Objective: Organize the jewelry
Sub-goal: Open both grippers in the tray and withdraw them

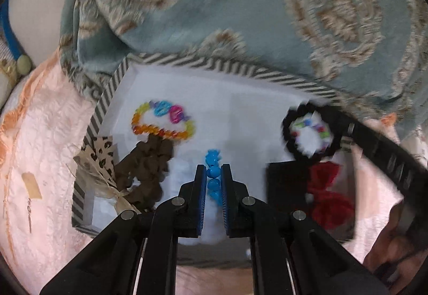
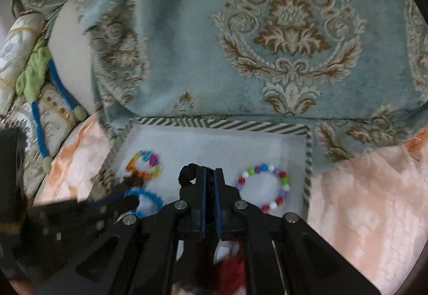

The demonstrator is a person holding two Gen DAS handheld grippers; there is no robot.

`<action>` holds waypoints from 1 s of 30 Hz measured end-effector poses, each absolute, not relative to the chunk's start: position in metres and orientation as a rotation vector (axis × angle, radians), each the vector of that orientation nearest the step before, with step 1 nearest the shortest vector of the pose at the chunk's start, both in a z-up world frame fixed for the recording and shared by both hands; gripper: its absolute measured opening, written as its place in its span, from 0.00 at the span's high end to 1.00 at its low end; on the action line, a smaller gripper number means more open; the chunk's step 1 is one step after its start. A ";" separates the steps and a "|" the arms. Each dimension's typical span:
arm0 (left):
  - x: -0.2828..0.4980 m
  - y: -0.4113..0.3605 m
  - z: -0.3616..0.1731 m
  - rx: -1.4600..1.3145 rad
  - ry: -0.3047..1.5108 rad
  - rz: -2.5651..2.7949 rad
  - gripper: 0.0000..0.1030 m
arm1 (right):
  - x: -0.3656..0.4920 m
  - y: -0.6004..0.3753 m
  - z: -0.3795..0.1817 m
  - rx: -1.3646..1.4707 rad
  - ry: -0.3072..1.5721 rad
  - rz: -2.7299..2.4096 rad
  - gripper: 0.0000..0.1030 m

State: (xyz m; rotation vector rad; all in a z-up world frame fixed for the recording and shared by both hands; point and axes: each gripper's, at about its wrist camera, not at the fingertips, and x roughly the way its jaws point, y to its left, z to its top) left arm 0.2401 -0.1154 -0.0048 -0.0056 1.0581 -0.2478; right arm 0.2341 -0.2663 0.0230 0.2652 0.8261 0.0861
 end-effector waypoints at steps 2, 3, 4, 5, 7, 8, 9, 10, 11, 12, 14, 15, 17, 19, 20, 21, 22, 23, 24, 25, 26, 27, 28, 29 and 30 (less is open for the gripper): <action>0.246 -0.112 -0.015 -0.005 1.072 -0.226 1.00 | 0.251 -0.271 0.011 0.305 0.836 0.067 0.95; 0.248 -0.110 -0.018 -0.008 1.074 -0.216 1.00 | 0.259 -0.274 0.005 0.324 0.847 0.055 0.95; 0.250 -0.108 -0.021 -0.015 1.074 -0.213 1.00 | 0.265 -0.276 -0.001 0.335 0.855 0.043 0.95; 0.252 -0.107 -0.022 -0.023 1.074 -0.212 1.00 | 0.272 -0.279 -0.008 0.342 0.865 0.031 0.95; 0.253 -0.106 -0.022 -0.031 1.069 -0.212 1.00 | 0.282 -0.281 -0.021 0.340 0.892 0.008 0.95; 0.252 -0.107 -0.022 -0.032 1.066 -0.213 1.00 | 0.286 -0.282 -0.027 0.335 0.905 -0.002 0.95; 0.252 -0.107 -0.022 -0.035 1.061 -0.217 1.00 | 0.289 -0.283 -0.033 0.329 0.920 -0.012 0.95; 0.250 -0.106 -0.021 -0.043 1.057 -0.219 1.00 | 0.290 -0.284 -0.037 0.327 0.931 -0.015 0.94; 0.250 -0.105 -0.021 -0.054 1.054 -0.222 1.00 | 0.292 -0.284 -0.040 0.327 0.941 -0.011 0.94; 0.249 -0.104 -0.021 -0.068 1.053 -0.229 1.00 | 0.292 -0.284 -0.042 0.328 0.946 -0.001 0.92; 0.248 -0.101 -0.019 -0.099 1.050 -0.248 0.98 | 0.290 -0.285 -0.042 0.325 0.938 0.008 0.78; 0.247 -0.098 -0.018 -0.117 1.050 -0.260 0.91 | 0.289 -0.286 -0.040 0.332 0.929 0.013 0.72; 0.242 -0.091 -0.016 -0.146 1.046 -0.277 0.86 | 0.281 -0.290 -0.036 0.359 0.903 0.023 0.53; 0.236 -0.089 -0.011 -0.144 1.039 -0.272 0.85 | 0.271 -0.294 -0.028 0.370 0.883 0.025 0.53; 0.233 -0.088 -0.009 -0.136 1.035 -0.266 0.84 | 0.266 -0.294 -0.023 0.368 0.875 0.028 0.53; 0.228 -0.086 -0.006 -0.127 1.028 -0.261 0.84 | 0.259 -0.294 -0.018 0.359 0.867 0.027 0.53; 0.225 -0.085 -0.004 -0.123 1.024 -0.259 0.84 | 0.255 -0.293 -0.014 0.352 0.862 0.026 0.53; 0.220 -0.084 -0.001 -0.117 1.018 -0.258 0.84 | 0.248 -0.293 -0.009 0.341 0.857 0.031 0.53; 0.213 -0.082 0.003 -0.109 1.007 -0.256 0.84 | 0.240 -0.292 -0.003 0.326 0.850 0.037 0.53; 0.206 -0.083 0.008 -0.097 0.993 -0.251 0.84 | 0.234 -0.288 0.002 0.311 0.842 0.034 0.53; 0.203 -0.082 0.012 -0.084 0.980 -0.245 0.84 | 0.224 -0.285 0.009 0.295 0.832 0.027 0.53; 0.196 -0.081 0.016 -0.067 0.967 -0.235 0.84 | 0.215 -0.285 0.015 0.287 0.825 0.026 0.52; 0.190 -0.082 0.019 -0.048 0.954 -0.221 0.84 | 0.206 -0.286 0.020 0.280 0.819 0.025 0.51; 0.185 -0.081 0.022 -0.033 0.941 -0.210 0.84 | 0.198 -0.283 0.025 0.271 0.814 0.020 0.49; 0.177 -0.080 0.025 -0.020 0.927 -0.201 0.84 | 0.187 -0.283 0.030 0.260 0.809 0.012 0.48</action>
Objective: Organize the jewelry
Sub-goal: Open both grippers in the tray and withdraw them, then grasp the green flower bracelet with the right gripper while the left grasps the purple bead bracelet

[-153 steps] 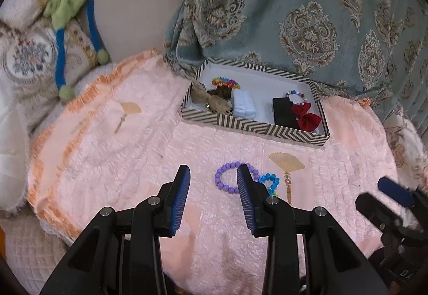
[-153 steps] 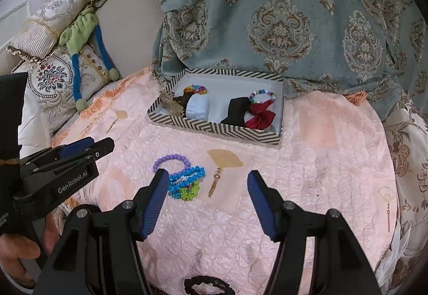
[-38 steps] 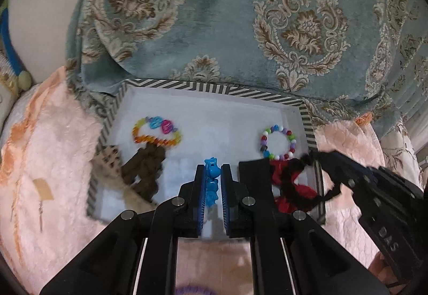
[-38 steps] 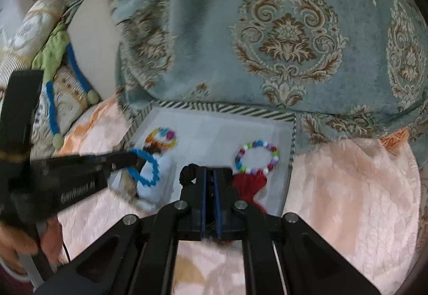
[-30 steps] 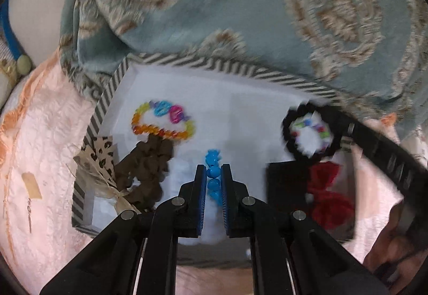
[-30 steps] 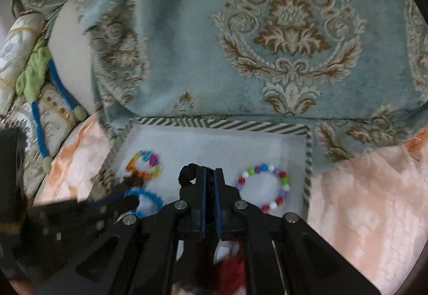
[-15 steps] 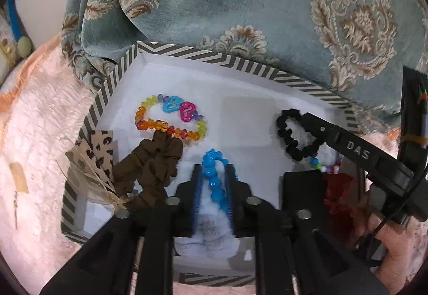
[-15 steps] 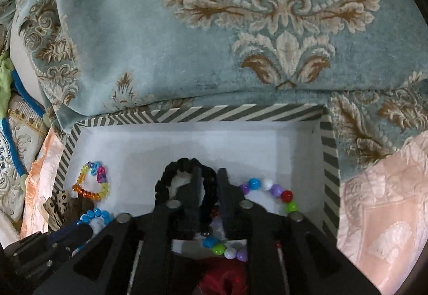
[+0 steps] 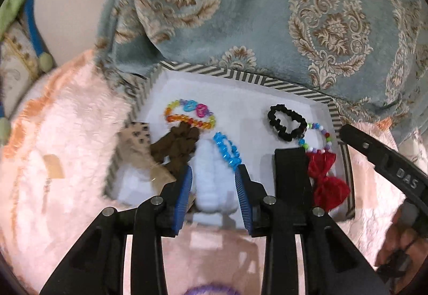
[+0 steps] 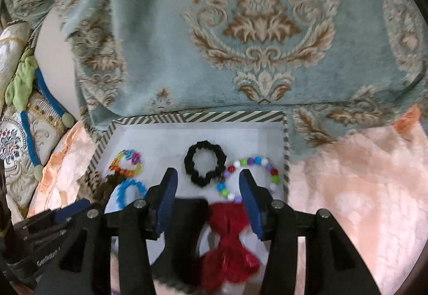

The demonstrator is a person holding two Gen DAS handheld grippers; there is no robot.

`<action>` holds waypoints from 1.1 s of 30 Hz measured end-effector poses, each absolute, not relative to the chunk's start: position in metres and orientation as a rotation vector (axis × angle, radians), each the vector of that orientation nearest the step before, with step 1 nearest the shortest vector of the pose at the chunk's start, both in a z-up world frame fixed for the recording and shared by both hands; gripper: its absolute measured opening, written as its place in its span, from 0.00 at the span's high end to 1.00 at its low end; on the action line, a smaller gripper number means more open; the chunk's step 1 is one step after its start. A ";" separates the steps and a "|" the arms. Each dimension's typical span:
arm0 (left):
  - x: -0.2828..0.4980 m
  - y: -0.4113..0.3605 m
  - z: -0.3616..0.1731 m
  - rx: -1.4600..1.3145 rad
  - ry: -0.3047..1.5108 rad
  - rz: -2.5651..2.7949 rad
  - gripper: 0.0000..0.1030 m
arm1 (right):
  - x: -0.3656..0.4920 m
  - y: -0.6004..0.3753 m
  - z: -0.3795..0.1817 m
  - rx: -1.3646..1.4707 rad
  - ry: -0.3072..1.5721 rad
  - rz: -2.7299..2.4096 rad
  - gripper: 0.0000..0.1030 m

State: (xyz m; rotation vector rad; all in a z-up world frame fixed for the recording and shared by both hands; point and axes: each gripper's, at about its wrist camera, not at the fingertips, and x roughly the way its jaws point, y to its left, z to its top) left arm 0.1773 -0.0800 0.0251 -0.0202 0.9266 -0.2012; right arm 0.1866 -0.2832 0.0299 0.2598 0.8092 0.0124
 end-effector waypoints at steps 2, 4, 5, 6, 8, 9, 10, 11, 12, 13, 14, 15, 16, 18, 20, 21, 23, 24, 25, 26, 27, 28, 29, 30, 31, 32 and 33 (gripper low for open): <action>0.165 -0.078 0.029 0.002 0.902 -0.189 0.84 | 0.169 -0.279 0.037 0.238 0.798 0.010 0.46; 0.151 -0.075 0.034 0.015 0.883 -0.172 0.84 | 0.151 -0.274 0.042 0.211 0.801 0.006 0.44; 0.144 -0.074 0.037 0.017 0.877 -0.166 0.84 | 0.140 -0.270 0.044 0.200 0.800 0.004 0.44; 0.136 -0.072 0.039 0.016 0.871 -0.162 0.84 | 0.132 -0.268 0.045 0.195 0.797 0.002 0.44; 0.125 -0.069 0.043 0.018 0.862 -0.153 0.84 | 0.116 -0.263 0.047 0.185 0.797 -0.004 0.44; 0.118 -0.066 0.044 0.019 0.856 -0.148 0.84 | 0.106 -0.261 0.048 0.184 0.795 -0.006 0.44; 0.112 -0.064 0.046 0.020 0.851 -0.145 0.84 | 0.100 -0.258 0.049 0.184 0.794 -0.005 0.44; 0.106 -0.063 0.046 0.022 0.849 -0.140 0.84 | 0.092 -0.255 0.049 0.186 0.794 -0.005 0.44; 0.100 -0.061 0.047 0.023 0.848 -0.135 0.84 | 0.084 -0.252 0.049 0.186 0.793 -0.007 0.44; 0.094 -0.059 0.047 0.024 0.850 -0.131 0.84 | 0.077 -0.249 0.049 0.186 0.794 -0.008 0.44; 0.089 -0.057 0.047 0.023 0.851 -0.130 0.84 | 0.070 -0.245 0.050 0.184 0.796 -0.006 0.44; 0.083 -0.055 0.047 0.021 0.851 -0.128 0.84 | 0.062 -0.242 0.050 0.180 0.797 -0.004 0.44; 0.078 -0.053 0.048 0.019 0.848 -0.125 0.84 | 0.054 -0.238 0.051 0.175 0.796 -0.004 0.44; 0.067 -0.050 0.050 0.018 0.841 -0.121 0.84 | 0.043 -0.231 0.054 0.171 0.793 -0.003 0.43; 0.055 -0.046 0.052 0.020 0.833 -0.118 0.84 | 0.032 -0.224 0.056 0.171 0.790 0.003 0.42; 0.050 -0.046 0.053 0.022 0.829 -0.117 0.84 | 0.027 -0.220 0.056 0.170 0.790 0.007 0.41; 0.041 -0.043 0.055 0.024 0.820 -0.113 0.84 | 0.017 -0.212 0.057 0.166 0.789 0.017 0.40; 0.035 -0.042 0.056 0.023 0.815 -0.110 0.84 | 0.012 -0.208 0.057 0.163 0.787 0.022 0.40; 0.032 -0.041 0.057 0.024 0.812 -0.109 0.84 | 0.007 -0.205 0.057 0.161 0.787 0.028 0.40; 0.028 -0.040 0.058 0.026 0.809 -0.108 0.84 | 0.003 -0.201 0.058 0.159 0.788 0.033 0.40; 0.024 -0.039 0.058 0.029 0.806 -0.105 0.84 | -0.002 -0.197 0.058 0.157 0.790 0.039 0.40; 0.020 -0.038 0.059 0.031 0.801 -0.103 0.84 | -0.006 -0.195 0.058 0.157 0.790 0.042 0.40; 0.017 -0.037 0.060 0.032 0.796 -0.102 0.84 | -0.010 -0.193 0.059 0.155 0.790 0.044 0.40; 0.014 -0.036 0.061 0.033 0.793 -0.101 0.84 | -0.013 -0.191 0.060 0.153 0.789 0.045 0.40; 0.012 -0.035 0.062 0.033 0.791 -0.099 0.84 | -0.016 -0.189 0.060 0.151 0.789 0.045 0.40; 0.010 -0.034 0.062 0.031 0.790 -0.097 0.84 | -0.019 -0.187 0.061 0.148 0.789 0.047 0.40; 0.008 -0.033 0.063 0.028 0.789 -0.095 0.84 | -0.021 -0.186 0.061 0.146 0.789 0.051 0.40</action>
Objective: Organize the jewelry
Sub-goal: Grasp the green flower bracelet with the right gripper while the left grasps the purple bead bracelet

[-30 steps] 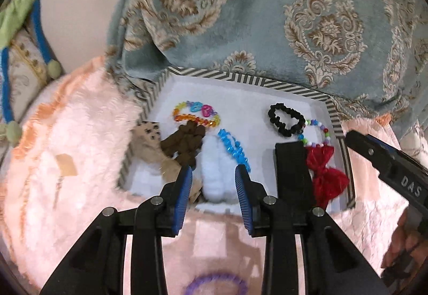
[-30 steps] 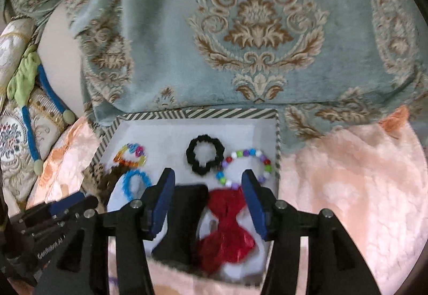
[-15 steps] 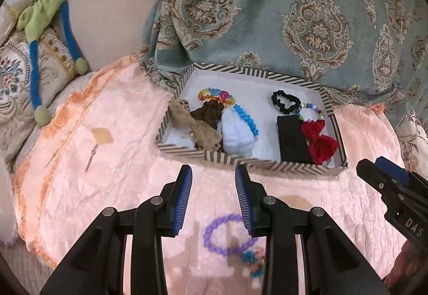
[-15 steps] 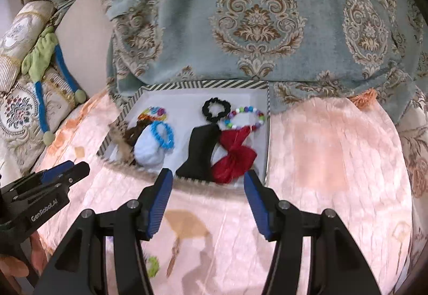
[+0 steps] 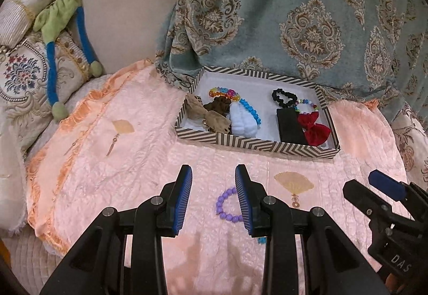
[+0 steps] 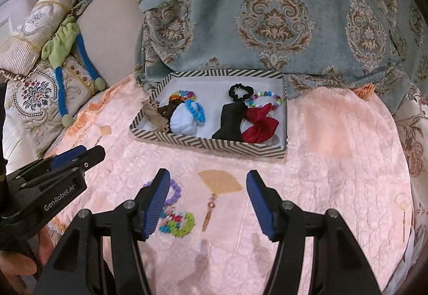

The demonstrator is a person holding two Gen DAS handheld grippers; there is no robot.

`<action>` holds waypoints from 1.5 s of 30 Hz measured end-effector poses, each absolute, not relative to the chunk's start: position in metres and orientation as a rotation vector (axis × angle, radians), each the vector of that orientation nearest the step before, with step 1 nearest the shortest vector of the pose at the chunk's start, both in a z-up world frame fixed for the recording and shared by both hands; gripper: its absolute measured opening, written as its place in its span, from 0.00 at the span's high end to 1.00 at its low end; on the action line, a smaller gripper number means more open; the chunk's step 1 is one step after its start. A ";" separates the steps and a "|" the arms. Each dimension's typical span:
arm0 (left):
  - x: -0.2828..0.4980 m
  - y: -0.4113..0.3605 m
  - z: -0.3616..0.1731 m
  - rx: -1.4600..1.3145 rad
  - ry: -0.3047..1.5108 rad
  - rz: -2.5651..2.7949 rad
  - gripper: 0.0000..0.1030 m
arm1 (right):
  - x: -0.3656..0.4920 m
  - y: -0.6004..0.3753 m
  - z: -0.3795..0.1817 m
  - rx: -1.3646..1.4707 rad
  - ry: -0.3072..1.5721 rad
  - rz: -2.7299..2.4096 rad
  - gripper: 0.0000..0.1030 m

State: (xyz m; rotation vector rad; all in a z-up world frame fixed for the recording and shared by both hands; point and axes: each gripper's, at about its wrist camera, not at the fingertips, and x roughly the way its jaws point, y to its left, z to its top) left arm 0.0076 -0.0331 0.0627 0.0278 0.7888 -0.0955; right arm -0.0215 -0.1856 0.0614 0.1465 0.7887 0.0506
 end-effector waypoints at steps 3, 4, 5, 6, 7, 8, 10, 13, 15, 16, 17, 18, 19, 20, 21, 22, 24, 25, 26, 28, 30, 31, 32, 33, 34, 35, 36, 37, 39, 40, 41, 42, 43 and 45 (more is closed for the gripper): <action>0.002 -0.031 0.063 0.031 0.787 -0.093 0.84 | -0.028 -0.181 0.064 0.134 0.791 0.058 0.40; 0.001 -0.030 0.063 0.033 0.786 -0.091 0.84 | -0.030 -0.180 0.064 0.133 0.789 0.059 0.40; 0.001 -0.030 0.063 0.035 0.785 -0.090 0.84 | -0.032 -0.180 0.065 0.134 0.787 0.061 0.40; 0.000 -0.028 0.064 0.033 0.785 -0.089 0.84 | -0.033 -0.179 0.066 0.134 0.786 0.062 0.40; -0.001 -0.028 0.064 0.030 0.785 -0.090 0.84 | -0.034 -0.178 0.067 0.132 0.787 0.062 0.40; -0.002 -0.027 0.064 0.028 0.785 -0.090 0.84 | -0.036 -0.178 0.067 0.131 0.788 0.062 0.40; -0.003 -0.025 0.064 0.026 0.786 -0.091 0.84 | -0.037 -0.176 0.068 0.129 0.790 0.067 0.40; -0.001 -0.023 0.062 0.022 0.800 -0.097 0.84 | -0.038 -0.174 0.067 0.124 0.793 0.079 0.40; 0.002 -0.019 0.060 0.005 0.815 -0.102 0.84 | -0.038 -0.174 0.065 0.129 0.799 0.091 0.40; 0.005 -0.015 0.057 -0.017 0.830 -0.105 0.84 | -0.037 -0.175 0.063 0.130 0.803 0.095 0.40; 0.006 -0.013 0.056 -0.034 0.839 -0.107 0.84 | -0.035 -0.176 0.060 0.130 0.811 0.099 0.40; 0.009 -0.009 0.053 -0.062 0.853 -0.115 0.84 | -0.034 -0.178 0.057 0.130 0.817 0.101 0.40; 0.012 -0.004 0.049 -0.095 0.872 -0.128 0.84 | -0.032 -0.179 0.053 0.133 0.825 0.104 0.40; 0.016 0.000 0.045 -0.126 0.892 -0.139 0.84 | -0.030 -0.181 0.047 0.138 0.836 0.110 0.40; 0.020 0.004 0.040 -0.159 0.915 -0.147 0.84 | -0.028 -0.183 0.040 0.144 0.851 0.118 0.40; 0.024 0.008 0.034 -0.186 0.938 -0.152 0.84 | -0.025 -0.185 0.033 0.148 0.868 0.121 0.40; 0.033 0.012 0.019 -0.222 0.985 -0.160 0.84 | -0.018 -0.185 0.016 0.153 0.913 0.132 0.40; 0.035 0.012 0.014 -0.229 0.999 -0.164 0.84 | -0.015 -0.184 0.009 0.154 0.928 0.144 0.41; 0.039 0.012 0.007 -0.242 1.023 -0.171 0.84 | -0.012 -0.182 0.002 0.152 0.944 0.158 0.44; 0.045 0.012 -0.007 -0.259 1.061 -0.181 0.84 | -0.007 -0.175 -0.013 0.128 0.974 0.182 0.46; 0.051 0.010 -0.019 -0.255 1.092 -0.187 0.84 | 0.000 -0.168 -0.028 0.090 1.011 0.195 0.49; 0.054 0.008 -0.025 -0.252 1.104 -0.190 0.83 | 0.003 -0.165 -0.035 0.074 1.027 0.197 0.51; 0.057 0.007 -0.029 -0.249 1.113 -0.193 0.80 | 0.006 -0.163 -0.042 0.059 1.042 0.198 0.55; 0.061 0.004 -0.035 -0.242 1.123 -0.195 0.78 | 0.009 -0.161 -0.049 0.049 1.056 0.198 0.56; 0.063 0.003 -0.038 -0.236 1.129 -0.196 0.77 | 0.010 -0.159 -0.052 0.041 1.053 0.199 0.58; 0.066 0.001 -0.042 -0.229 1.137 -0.199 0.76 | 0.011 -0.157 -0.053 0.024 1.035 0.198 0.59; 0.068 -0.001 -0.046 -0.224 1.144 -0.204 0.75 | 0.013 -0.156 -0.053 0.008 1.030 0.197 0.61; 0.071 -0.003 -0.049 -0.220 1.150 -0.210 0.74 | 0.014 -0.153 -0.054 -0.009 1.029 0.197 0.66; 0.074 -0.009 -0.053 -0.193 1.145 -0.208 0.70 | 0.014 -0.147 -0.054 -0.045 1.024 0.209 0.70; 0.075 -0.010 -0.054 -0.179 1.141 -0.205 0.70 | 0.014 -0.144 -0.054 -0.060 1.024 0.226 0.81; 0.077 -0.012 -0.054 -0.161 1.136 -0.200 0.70 | 0.013 -0.141 -0.054 -0.076 1.023 0.239 0.87; 0.079 -0.014 -0.054 -0.150 1.132 -0.196 0.70 | 0.013 -0.141 -0.054 -0.086 1.015 0.241 0.87; 0.080 -0.015 -0.054 -0.148 1.127 -0.197 0.70 | 0.013 -0.143 -0.053 -0.079 1.011 0.245 0.88; 0.082 -0.014 -0.054 -0.161 1.123 -0.197 0.97 | 0.014 -0.154 -0.048 -0.013 1.007 0.250 0.88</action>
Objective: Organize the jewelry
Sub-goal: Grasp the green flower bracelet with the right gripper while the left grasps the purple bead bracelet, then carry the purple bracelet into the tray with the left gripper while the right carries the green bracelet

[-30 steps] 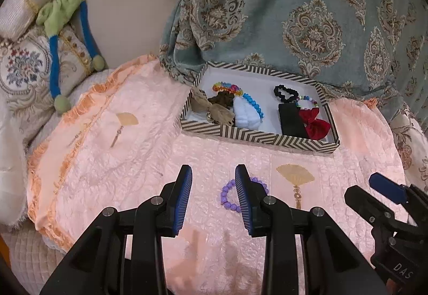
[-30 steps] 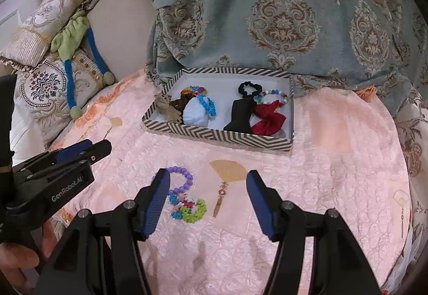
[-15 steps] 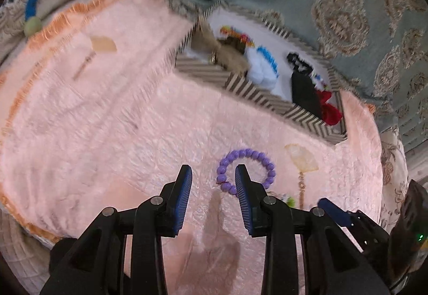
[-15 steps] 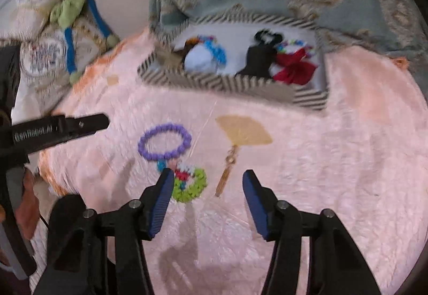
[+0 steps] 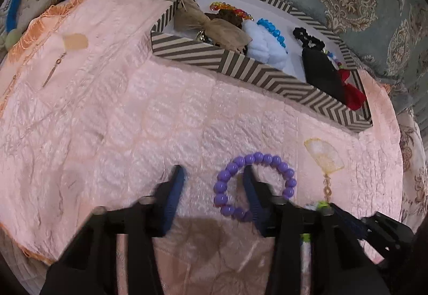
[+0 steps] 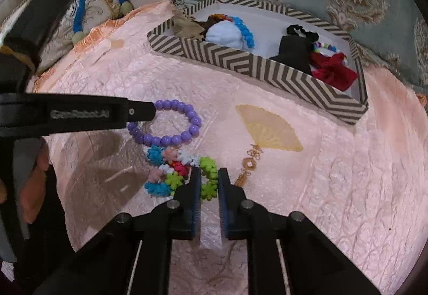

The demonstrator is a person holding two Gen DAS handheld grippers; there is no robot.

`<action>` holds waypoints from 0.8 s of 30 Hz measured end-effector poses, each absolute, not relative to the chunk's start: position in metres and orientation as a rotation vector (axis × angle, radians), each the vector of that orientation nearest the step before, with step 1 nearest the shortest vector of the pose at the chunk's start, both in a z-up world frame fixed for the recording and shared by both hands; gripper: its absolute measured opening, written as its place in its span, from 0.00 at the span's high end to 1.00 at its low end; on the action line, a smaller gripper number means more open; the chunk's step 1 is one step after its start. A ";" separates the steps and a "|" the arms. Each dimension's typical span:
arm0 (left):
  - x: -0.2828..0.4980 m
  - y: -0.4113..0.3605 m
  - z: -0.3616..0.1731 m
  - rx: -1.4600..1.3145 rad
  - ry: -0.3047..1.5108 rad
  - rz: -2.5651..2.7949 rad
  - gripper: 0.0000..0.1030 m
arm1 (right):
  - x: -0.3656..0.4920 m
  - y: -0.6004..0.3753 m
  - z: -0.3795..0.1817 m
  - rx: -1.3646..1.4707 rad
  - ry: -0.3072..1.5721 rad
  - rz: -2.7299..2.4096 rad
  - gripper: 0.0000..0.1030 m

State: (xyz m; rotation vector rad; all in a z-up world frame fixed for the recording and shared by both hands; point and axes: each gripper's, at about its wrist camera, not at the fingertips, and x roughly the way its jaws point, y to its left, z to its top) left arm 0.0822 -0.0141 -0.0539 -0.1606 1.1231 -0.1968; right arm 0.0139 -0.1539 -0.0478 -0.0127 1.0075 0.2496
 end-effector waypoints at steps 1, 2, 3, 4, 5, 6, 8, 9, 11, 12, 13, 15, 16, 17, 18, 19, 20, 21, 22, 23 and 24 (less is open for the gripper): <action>0.083 -0.013 -0.054 -0.164 1.129 -0.197 1.00 | 0.012 -0.160 -0.042 0.025 0.994 0.256 0.88; 0.084 -0.011 -0.052 -0.177 1.134 -0.209 1.00 | 0.010 -0.166 -0.035 0.061 0.977 0.264 0.88; 0.083 -0.009 -0.049 -0.205 1.137 -0.238 1.00 | 0.007 -0.173 -0.026 0.089 0.958 0.270 0.88; 0.084 -0.009 -0.046 -0.216 1.134 -0.248 1.00 | 0.005 -0.176 -0.017 0.103 0.939 0.273 0.88; 0.082 -0.008 -0.040 -0.219 1.122 -0.252 1.00 | 0.002 -0.181 -0.008 0.113 0.922 0.274 0.88; 0.081 -0.009 -0.035 -0.216 1.108 -0.253 1.00 | 0.000 -0.185 0.002 0.119 0.905 0.273 0.88; 0.076 -0.010 -0.021 -0.207 1.081 -0.263 1.00 | -0.002 -0.193 0.020 0.130 0.873 0.269 0.88; 0.073 -0.012 -0.011 -0.194 1.065 -0.268 1.00 | -0.002 -0.197 0.029 0.133 0.856 0.267 0.88; 0.068 -0.013 0.002 -0.178 1.037 -0.269 1.00 | -0.005 -0.205 0.046 0.128 0.825 0.251 0.88; 0.066 -0.014 0.012 -0.171 1.020 -0.272 1.00 | -0.006 -0.208 0.051 0.127 0.814 0.243 0.88; 0.064 -0.015 0.018 -0.166 1.009 -0.275 1.00 | -0.007 -0.211 0.057 0.129 0.803 0.236 0.88; 0.063 -0.015 0.032 -0.155 0.984 -0.277 1.00 | -0.007 -0.217 0.067 0.131 0.785 0.226 0.88; 0.062 -0.017 0.038 -0.142 0.971 -0.275 1.00 | -0.009 -0.220 0.071 0.129 0.778 0.220 0.88; 0.060 -0.019 0.044 -0.131 0.960 -0.274 1.00 | -0.009 -0.221 0.075 0.127 0.773 0.216 0.88; 0.060 -0.019 0.049 -0.124 0.947 -0.275 1.00 | -0.010 -0.223 0.078 0.125 0.767 0.215 0.88; 0.059 -0.021 0.055 -0.115 0.935 -0.274 1.00 | -0.011 -0.223 0.081 0.123 0.763 0.216 0.88; 0.060 -0.022 0.059 -0.107 0.927 -0.270 1.00 | -0.012 -0.224 0.084 0.120 0.758 0.218 0.88; 0.060 -0.023 0.063 -0.098 0.919 -0.265 1.00 | -0.013 -0.223 0.086 0.119 0.756 0.219 0.88; 0.059 -0.023 0.065 -0.096 0.915 -0.264 1.00 | -0.013 -0.223 0.088 0.117 0.753 0.220 0.88; 0.060 -0.024 0.067 -0.094 0.911 -0.264 1.00 | -0.014 -0.223 0.088 0.116 0.752 0.221 0.88; 0.060 -0.024 0.068 -0.090 0.908 -0.263 1.00 | -0.013 -0.222 0.089 0.115 0.751 0.223 0.88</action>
